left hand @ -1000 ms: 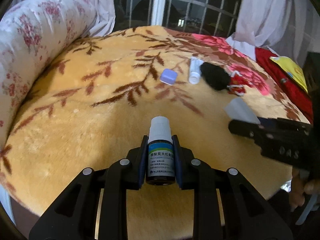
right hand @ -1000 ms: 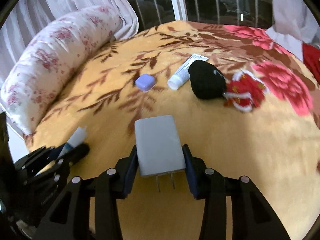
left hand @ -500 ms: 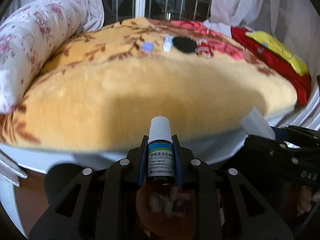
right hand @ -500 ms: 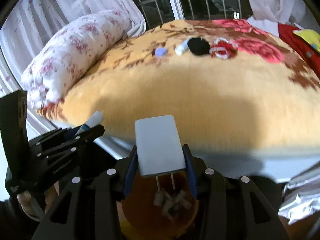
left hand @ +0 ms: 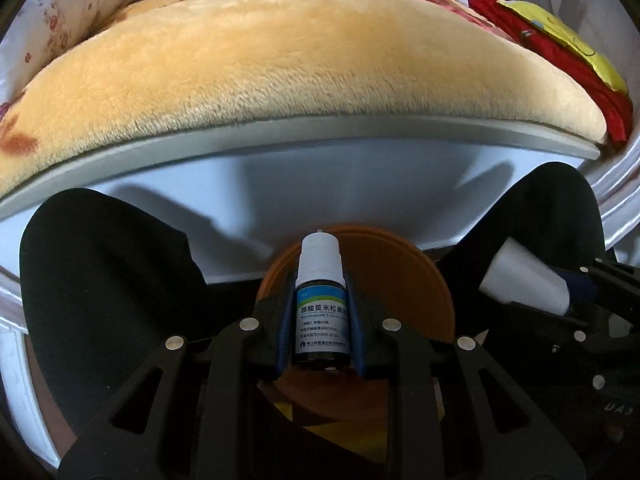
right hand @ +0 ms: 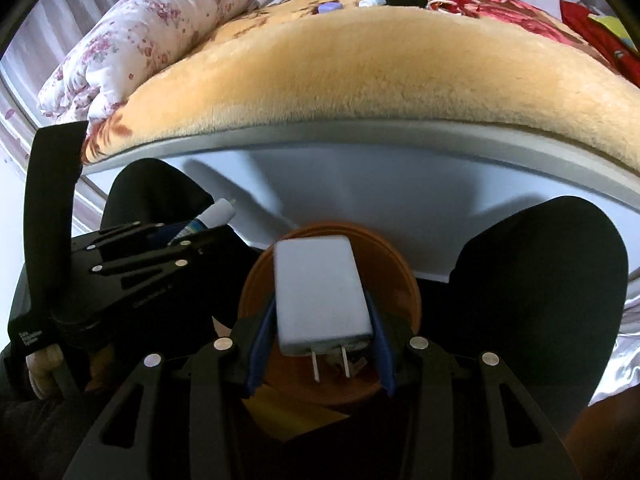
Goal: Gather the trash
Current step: 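Lower both grippers into the orange bin and release the bottle and charger, then grasp the lavender square case with the left gripper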
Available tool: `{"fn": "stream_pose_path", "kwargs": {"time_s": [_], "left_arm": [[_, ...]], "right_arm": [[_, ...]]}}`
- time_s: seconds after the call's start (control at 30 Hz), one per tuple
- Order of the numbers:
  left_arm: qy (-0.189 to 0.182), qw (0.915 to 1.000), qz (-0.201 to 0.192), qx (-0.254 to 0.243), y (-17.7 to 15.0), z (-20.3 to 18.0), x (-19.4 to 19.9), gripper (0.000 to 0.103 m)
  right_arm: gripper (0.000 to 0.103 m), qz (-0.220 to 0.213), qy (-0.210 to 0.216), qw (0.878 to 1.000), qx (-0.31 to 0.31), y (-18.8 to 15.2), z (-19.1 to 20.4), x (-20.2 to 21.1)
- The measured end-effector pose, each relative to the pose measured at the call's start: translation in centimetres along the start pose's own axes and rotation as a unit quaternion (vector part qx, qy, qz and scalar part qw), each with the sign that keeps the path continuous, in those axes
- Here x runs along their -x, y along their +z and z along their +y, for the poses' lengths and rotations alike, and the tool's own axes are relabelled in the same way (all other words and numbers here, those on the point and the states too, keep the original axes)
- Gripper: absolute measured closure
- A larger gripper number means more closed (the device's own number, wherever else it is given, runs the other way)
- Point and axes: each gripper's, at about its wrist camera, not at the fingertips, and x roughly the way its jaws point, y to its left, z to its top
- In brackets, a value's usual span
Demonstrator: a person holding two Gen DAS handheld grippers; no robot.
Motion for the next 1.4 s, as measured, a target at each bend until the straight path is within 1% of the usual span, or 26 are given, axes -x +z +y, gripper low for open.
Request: {"fn": "stream_pose_path", "kwargs": {"time_s": [0.07, 0.1, 0.27, 0.33, 0.4, 0.5, 0.63, 0.67, 0.7, 0.73, 0.8, 0.87, 0.93, 0.97, 1.03, 1.1, 1.13, 1.2, 1.27, 1.3, 1.33, 1.37, 1.4], "left_arm": [[0.000, 1.0000, 0.004, 0.002, -0.1, 0.1, -0.2, 0.080], [0.000, 1.0000, 0.007, 0.003, -0.1, 0.2, -0.4, 0.080], [0.000, 0.9998, 0.019, 0.010, 0.0, 0.4, -1.3, 0.080], [0.000, 0.9996, 0.025, 0.009, 0.1, 0.4, -1.7, 0.080], [0.003, 0.9996, 0.028, 0.005, 0.4, 0.2, -1.9, 0.080], [0.009, 0.9993, 0.036, -0.002, 0.6, -0.1, -2.4, 0.078], [0.013, 0.9989, 0.045, -0.003, 0.6, -0.1, -2.6, 0.071], [0.014, 0.9989, 0.044, -0.002, 0.4, 0.0, -2.6, 0.068], [0.016, 0.9990, 0.041, -0.002, 0.4, 0.0, -2.4, 0.061], [0.019, 0.9991, 0.038, -0.003, 0.5, 0.0, -2.2, 0.058], [0.022, 0.9994, 0.027, -0.004, 0.7, 0.2, -1.4, 0.057], [0.027, 0.9995, 0.004, -0.014, 1.4, 0.2, -0.1, 0.056], [0.029, 0.9991, -0.026, -0.019, 2.9, 0.5, 1.8, 0.053], [0.025, 0.9989, -0.036, -0.018, 3.6, 0.7, 2.5, 0.049], [0.010, 0.9980, -0.061, -0.006, 6.1, 1.5, 4.3, 0.042], [-0.003, 0.9962, -0.086, 0.014, 9.3, 2.6, 5.5, 0.037], [-0.003, 0.9952, -0.096, 0.022, 11.1, 3.0, 5.8, 0.036], [-0.001, 0.9934, -0.111, 0.030, 14.3, 3.6, 5.4, 0.032], [0.019, 0.9916, -0.123, 0.036, 17.3, 3.7, 4.6, 0.028], [0.026, 0.9910, -0.126, 0.038, 19.6, 3.8, 3.6, 0.027], [0.028, 0.9911, -0.125, 0.037, 20.8, 3.8, 3.1, 0.027], [0.032, 0.9918, -0.119, 0.034, 22.9, 3.7, 1.6, 0.027], [0.033, 0.9925, -0.114, 0.031, 23.9, 3.8, 0.6, 0.027]], "right_arm": [[0.069, 0.006, 0.002, 1.000, -0.005, 0.0, -0.2, -0.3], [0.079, 0.012, 0.004, 1.000, -0.008, 0.2, -0.4, -0.6], [0.079, 0.036, 0.020, 0.999, -0.035, 0.1, -1.4, -2.2], [0.077, 0.041, 0.020, 0.998, -0.038, 0.2, -1.4, -2.6], [0.076, 0.036, 0.019, 0.998, -0.040, 0.3, -1.5, -2.5], [0.061, 0.026, 0.016, 0.999, -0.041, 0.3, -1.7, -2.1], [0.061, 0.023, 0.017, 0.999, -0.045, 0.3, -2.0, -1.9], [0.061, 0.020, 0.016, 0.999, -0.046, 0.2, -2.0, -1.7], [0.061, 0.018, 0.015, 0.999, -0.047, 0.3, -2.1, -1.6], [0.061, 0.016, 0.014, 0.999, -0.048, 0.3, -2.1, -1.5], [0.061, 0.008, 0.011, 0.999, -0.047, 0.6, -2.3, -1.0], [0.061, -0.004, 0.009, 0.999, -0.041, 1.2, -2.3, 0.0], [0.059, -0.017, 0.006, 0.999, -0.027, 2.4, -2.4, 1.3], [0.058, -0.028, 0.003, 0.999, -0.018, 3.2, -2.7, 2.1], [0.053, -0.045, -0.005, 0.999, -0.009, 4.7, -3.0, 3.1], [0.052, -0.063, -0.009, 0.998, -0.004, 6.5, -3.4, 3.8], [0.052, -0.071, -0.010, 0.997, -0.004, 7.2, -3.7, 4.1], [0.052, -0.080, -0.006, 0.997, -0.009, 8.1, -4.4, 4.3], [0.052, -0.087, 0.004, 0.996, -0.021, 8.8, -5.0, 4.2], [0.052, -0.088, 0.008, 0.996, -0.025, 9.1, -5.0, 4.0], [0.052, -0.088, 0.013, 0.996, -0.029, 9.2, -5.1, 3.9], [0.051, -0.087, 0.017, 0.996, -0.033, 9.1, -5.2, 3.6], [0.050, -0.085, 0.019, 0.996, -0.035, 9.1, -5.3, 3.5]]}}
